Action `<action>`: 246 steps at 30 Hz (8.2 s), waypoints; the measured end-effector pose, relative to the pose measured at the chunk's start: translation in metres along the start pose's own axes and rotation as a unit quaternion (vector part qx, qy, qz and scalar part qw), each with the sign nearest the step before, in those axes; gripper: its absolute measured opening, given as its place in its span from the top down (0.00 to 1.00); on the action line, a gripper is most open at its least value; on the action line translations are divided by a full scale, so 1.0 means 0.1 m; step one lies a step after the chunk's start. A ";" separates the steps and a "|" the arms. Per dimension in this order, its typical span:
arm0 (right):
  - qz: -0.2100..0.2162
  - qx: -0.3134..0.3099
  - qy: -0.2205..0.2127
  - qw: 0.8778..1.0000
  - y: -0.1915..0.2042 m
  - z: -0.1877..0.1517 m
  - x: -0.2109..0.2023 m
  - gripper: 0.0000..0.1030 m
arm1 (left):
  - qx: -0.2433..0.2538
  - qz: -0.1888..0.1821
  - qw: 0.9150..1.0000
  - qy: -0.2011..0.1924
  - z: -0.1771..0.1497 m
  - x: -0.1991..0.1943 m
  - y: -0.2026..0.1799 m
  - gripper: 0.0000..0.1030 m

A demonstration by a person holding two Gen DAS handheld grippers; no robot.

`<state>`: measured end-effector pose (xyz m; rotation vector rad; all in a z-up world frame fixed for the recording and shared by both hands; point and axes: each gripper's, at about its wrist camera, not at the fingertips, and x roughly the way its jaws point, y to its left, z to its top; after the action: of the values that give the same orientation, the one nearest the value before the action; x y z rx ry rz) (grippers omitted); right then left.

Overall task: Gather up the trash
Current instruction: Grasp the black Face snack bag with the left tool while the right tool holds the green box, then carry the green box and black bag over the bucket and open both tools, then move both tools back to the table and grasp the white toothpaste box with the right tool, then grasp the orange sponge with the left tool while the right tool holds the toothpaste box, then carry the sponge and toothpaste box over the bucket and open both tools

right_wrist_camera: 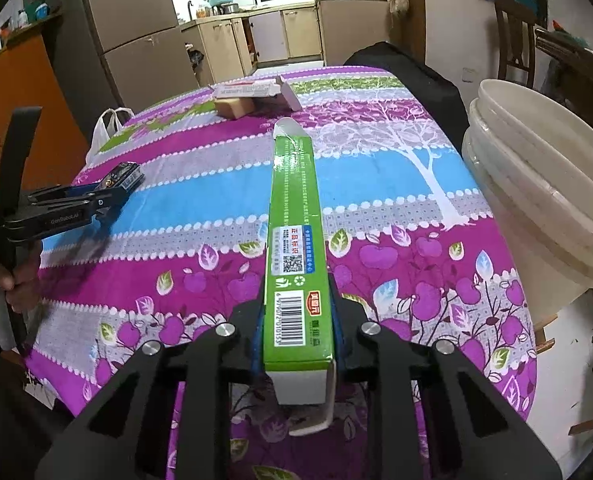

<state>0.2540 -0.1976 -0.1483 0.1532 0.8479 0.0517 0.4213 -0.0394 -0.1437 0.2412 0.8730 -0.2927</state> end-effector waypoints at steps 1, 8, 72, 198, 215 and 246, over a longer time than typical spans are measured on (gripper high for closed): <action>0.004 0.003 -0.003 1.000 -0.01 0.02 -0.02 0.77 | 0.002 0.005 1.000 -0.004 0.02 -0.03 -0.01 0.62; 0.024 0.010 -0.016 1.000 -0.03 0.16 -0.13 0.77 | 0.026 0.034 0.998 -0.035 0.22 -0.23 -0.17 0.63; -0.128 0.205 0.074 0.968 -2.70 1.33 -0.89 0.77 | 0.306 -0.233 0.923 -0.025 2.37 0.51 -4.00 0.63; 0.022 0.034 -0.021 0.999 -0.02 0.42 0.23 0.78 | -0.141 -0.022 0.990 -0.019 0.10 0.20 0.15 0.68; 0.115 0.051 -0.022 0.992 0.26 0.50 0.06 0.88 | -0.092 0.021 0.995 -0.045 0.32 -0.16 -0.04 0.74; -0.047 0.062 -0.026 0.997 -1.22 1.61 -1.23 0.88 | 0.137 -0.069 0.976 -0.153 2.05 -0.46 -2.09 0.74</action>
<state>0.2919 -0.3499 0.0291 0.2306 0.8047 -0.0936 0.4672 -0.2942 0.0007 0.3815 0.5434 -0.5652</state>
